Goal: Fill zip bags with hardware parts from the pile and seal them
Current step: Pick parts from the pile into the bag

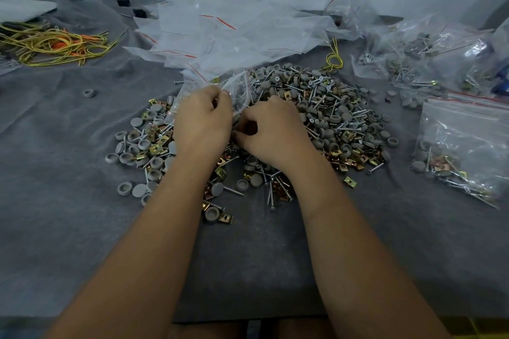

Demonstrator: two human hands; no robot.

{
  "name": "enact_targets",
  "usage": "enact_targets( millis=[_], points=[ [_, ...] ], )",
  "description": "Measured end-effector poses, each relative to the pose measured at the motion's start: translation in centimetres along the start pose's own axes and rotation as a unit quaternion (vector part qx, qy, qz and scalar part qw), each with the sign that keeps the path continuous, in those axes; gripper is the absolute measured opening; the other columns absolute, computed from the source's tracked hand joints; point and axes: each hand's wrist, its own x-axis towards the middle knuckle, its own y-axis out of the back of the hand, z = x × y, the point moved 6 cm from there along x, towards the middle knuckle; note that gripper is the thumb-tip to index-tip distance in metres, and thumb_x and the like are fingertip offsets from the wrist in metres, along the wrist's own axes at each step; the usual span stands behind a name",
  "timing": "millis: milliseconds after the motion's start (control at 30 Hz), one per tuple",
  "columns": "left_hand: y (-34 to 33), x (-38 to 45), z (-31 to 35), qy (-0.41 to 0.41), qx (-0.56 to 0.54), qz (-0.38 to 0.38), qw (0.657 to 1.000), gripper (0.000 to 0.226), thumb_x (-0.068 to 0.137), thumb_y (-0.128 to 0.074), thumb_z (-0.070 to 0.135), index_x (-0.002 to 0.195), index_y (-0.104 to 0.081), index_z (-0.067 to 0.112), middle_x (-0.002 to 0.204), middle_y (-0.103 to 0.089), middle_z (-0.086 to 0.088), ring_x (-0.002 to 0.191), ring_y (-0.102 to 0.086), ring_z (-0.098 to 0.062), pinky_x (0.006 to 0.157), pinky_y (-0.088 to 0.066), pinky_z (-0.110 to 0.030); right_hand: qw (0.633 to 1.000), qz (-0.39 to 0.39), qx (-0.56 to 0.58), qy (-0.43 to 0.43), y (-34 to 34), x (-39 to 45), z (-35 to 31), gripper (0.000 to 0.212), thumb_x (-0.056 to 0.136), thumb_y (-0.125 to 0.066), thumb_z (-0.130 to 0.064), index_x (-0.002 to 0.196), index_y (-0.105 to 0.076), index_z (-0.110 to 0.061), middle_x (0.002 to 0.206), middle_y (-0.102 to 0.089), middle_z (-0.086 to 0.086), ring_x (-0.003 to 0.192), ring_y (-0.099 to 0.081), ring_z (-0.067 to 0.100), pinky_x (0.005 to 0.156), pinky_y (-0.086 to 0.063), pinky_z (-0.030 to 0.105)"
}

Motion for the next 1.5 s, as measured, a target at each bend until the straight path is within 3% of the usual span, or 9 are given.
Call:
enact_targets(
  millis=[167,300,433,600,867,967,1133,1300,1500],
  points=[
    [-0.1,0.1,-0.1,0.003,-0.002,-0.002,1.000,0.030,0.098,-0.046,0.027,0.077,-0.061,0.010,0.054,-0.048,0.000,0.050,-0.042,-0.015,0.049,-0.027,-0.033,0.999,0.038,0.023,-0.013,0.8,-0.2,0.2,0.013,0.082,-0.066,-0.031,0.075,-0.065,-0.021,0.068,-0.056,-0.008,0.084,-0.045,0.018,0.076,-0.036,0.033],
    [-0.1,-0.1,0.0,0.007,-0.001,-0.004,1.000,0.028,0.098,-0.047,0.028,0.074,-0.059,0.022,0.051,-0.047,0.003,0.045,-0.040,-0.008,0.049,-0.024,-0.029,0.986,0.141,0.077,-0.045,2.3,-0.3,0.7,0.013,0.084,-0.065,-0.024,0.073,-0.063,-0.017,0.071,-0.059,-0.005,0.078,-0.052,0.019,0.080,-0.045,0.038],
    [-0.1,-0.5,0.6,-0.014,-0.033,-0.023,0.999,0.021,0.094,-0.049,0.029,0.096,-0.070,0.026,0.055,-0.057,0.005,0.044,-0.044,-0.003,0.049,-0.030,-0.026,0.960,0.210,0.179,-0.050,3.1,-0.5,0.9,0.006,0.083,-0.068,-0.022,0.085,-0.068,-0.017,0.091,-0.057,-0.002,0.093,-0.053,0.019,0.078,-0.047,0.035],
    [-0.4,-0.7,1.3,-0.055,-0.083,-0.041,0.994,0.025,0.089,-0.048,0.025,0.097,-0.072,0.029,0.059,-0.060,0.004,0.047,-0.044,-0.002,0.049,-0.034,-0.026,0.970,0.183,0.152,-0.056,2.3,-0.3,1.4,0.008,0.084,-0.071,-0.023,0.089,-0.070,-0.017,0.109,-0.052,0.002,0.106,-0.050,0.019,0.084,-0.048,0.033],
    [-0.6,-0.8,2.3,-0.126,-0.133,-0.065,0.981,0.031,0.092,-0.045,0.024,0.101,-0.074,0.032,0.073,-0.067,0.015,0.066,-0.056,-0.003,0.056,-0.041,-0.020,0.980,0.148,0.130,-0.038,2.3,-0.4,0.8,0.011,0.088,-0.064,-0.020,0.096,-0.068,-0.013,0.096,-0.062,0.004,0.084,-0.059,0.022,0.072,-0.051,0.042],
    [-0.4,-0.6,1.8,-0.102,-0.122,-0.020,0.987,0.032,0.093,-0.044,0.024,0.107,-0.072,0.029,0.066,-0.060,0.013,0.056,-0.049,0.000,0.051,-0.034,-0.016,0.985,0.131,0.104,-0.050,2.3,-0.3,0.9,0.008,0.088,-0.065,-0.020,0.088,-0.067,-0.012,0.089,-0.061,0.002,0.080,-0.057,0.021,0.069,-0.051,0.038],
    [0.3,-0.7,1.9,-0.106,-0.092,0.042,0.989,0.035,0.093,-0.044,0.027,0.117,-0.070,0.021,0.077,-0.058,0.012,0.071,-0.052,-0.006,0.065,-0.039,-0.021,0.990,0.115,0.052,-0.055,1.9,-0.1,0.9,0.012,0.090,-0.065,-0.024,0.095,-0.070,-0.014,0.091,-0.062,0.001,0.082,-0.058,0.019,0.069,-0.048,0.031],
    [-0.1,-0.5,1.6,-0.100,-0.092,0.016,0.991,0.033,0.091,-0.045,0.029,0.113,-0.071,0.026,0.058,-0.052,0.017,0.052,-0.045,0.002,0.049,-0.031,-0.016,0.986,0.148,0.063,-0.042,2.4,-0.4,0.9,0.022,0.094,-0.062,-0.024,0.112,-0.070,-0.015,0.100,-0.067,0.004,0.088,-0.060,0.021,0.068,-0.038,0.026],
    [-1.1,-0.4,1.3,-0.093,-0.047,-0.058,0.993,0.026,0.089,-0.049,0.024,0.102,-0.071,0.030,0.060,-0.054,0.004,0.053,-0.045,-0.008,0.053,-0.037,-0.028,0.984,0.144,0.095,-0.043,2.2,-0.5,1.4,0.021,0.093,-0.058,-0.022,0.108,-0.072,-0.026,0.101,-0.067,-0.004,0.086,-0.058,0.012,0.067,-0.044,0.027]
  ],
)
